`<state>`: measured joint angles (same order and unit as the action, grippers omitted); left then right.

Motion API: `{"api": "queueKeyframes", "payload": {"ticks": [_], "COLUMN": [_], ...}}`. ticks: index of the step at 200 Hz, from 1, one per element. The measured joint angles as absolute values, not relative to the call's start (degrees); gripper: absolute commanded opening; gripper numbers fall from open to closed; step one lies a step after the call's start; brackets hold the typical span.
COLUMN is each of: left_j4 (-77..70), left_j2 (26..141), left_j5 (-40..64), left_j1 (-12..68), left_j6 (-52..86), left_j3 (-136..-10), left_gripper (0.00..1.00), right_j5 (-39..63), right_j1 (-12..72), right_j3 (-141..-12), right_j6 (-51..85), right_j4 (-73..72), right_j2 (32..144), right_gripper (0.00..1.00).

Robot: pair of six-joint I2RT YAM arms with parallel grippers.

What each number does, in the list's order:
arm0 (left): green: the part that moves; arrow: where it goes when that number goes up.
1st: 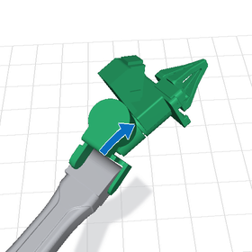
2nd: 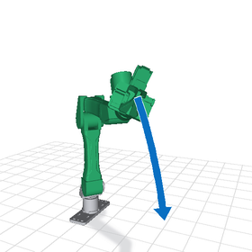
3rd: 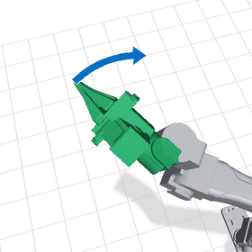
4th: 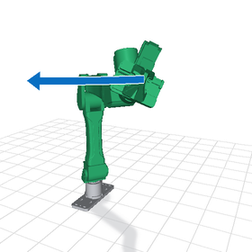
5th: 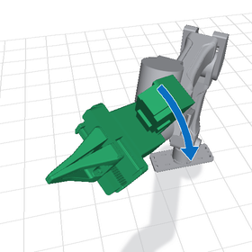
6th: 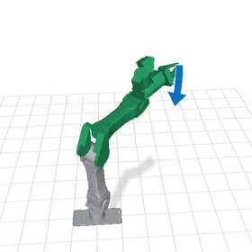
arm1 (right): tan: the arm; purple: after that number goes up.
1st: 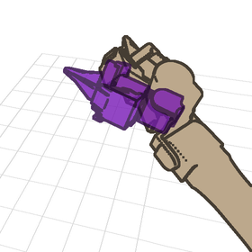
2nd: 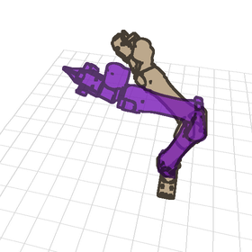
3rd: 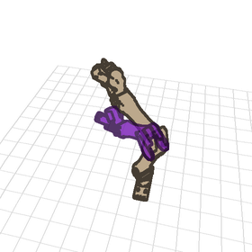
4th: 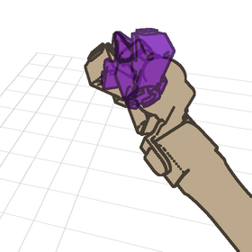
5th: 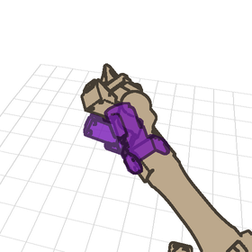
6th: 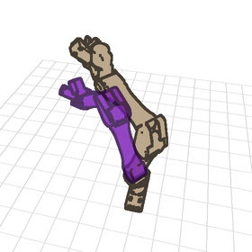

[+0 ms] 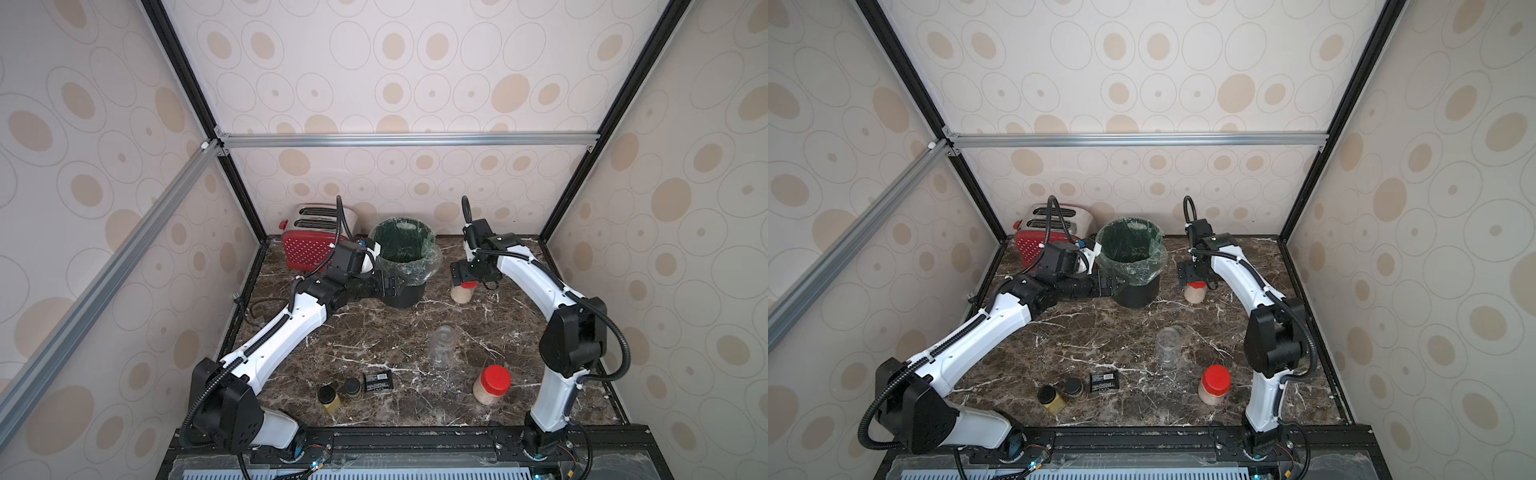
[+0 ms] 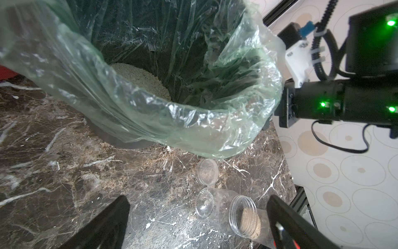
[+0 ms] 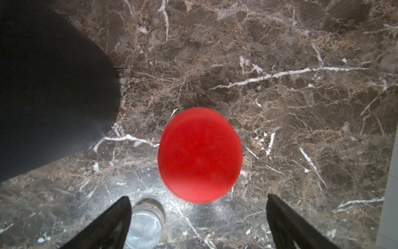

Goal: Empty expired oatmeal from jars
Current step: Pick up the jar from the center of the board.

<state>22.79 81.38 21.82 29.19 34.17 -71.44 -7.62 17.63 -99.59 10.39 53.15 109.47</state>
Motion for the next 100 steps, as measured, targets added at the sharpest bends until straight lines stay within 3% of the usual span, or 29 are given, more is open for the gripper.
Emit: {"api": "queueKeyframes", "payload": {"ticks": [19, 100], "left_j4": [22.7, 21.2], "left_j2": [81.8, 84.0], "left_j5": [22.2, 23.5], "left_j1": [29.2, 29.2], "left_j6": [34.1, 33.5], "left_j3": [-71.4, -70.9], "left_gripper": [0.99, 0.99], "right_j5": [-7.6, -5.7], "right_j1": [17.1, 16.6], "right_j3": [-100.6, -102.5], "right_j6": [10.1, 10.0], "right_j4": [53.2, 51.8], "right_j2": [112.0, 113.7], "right_gripper": [0.88, 0.78]}}
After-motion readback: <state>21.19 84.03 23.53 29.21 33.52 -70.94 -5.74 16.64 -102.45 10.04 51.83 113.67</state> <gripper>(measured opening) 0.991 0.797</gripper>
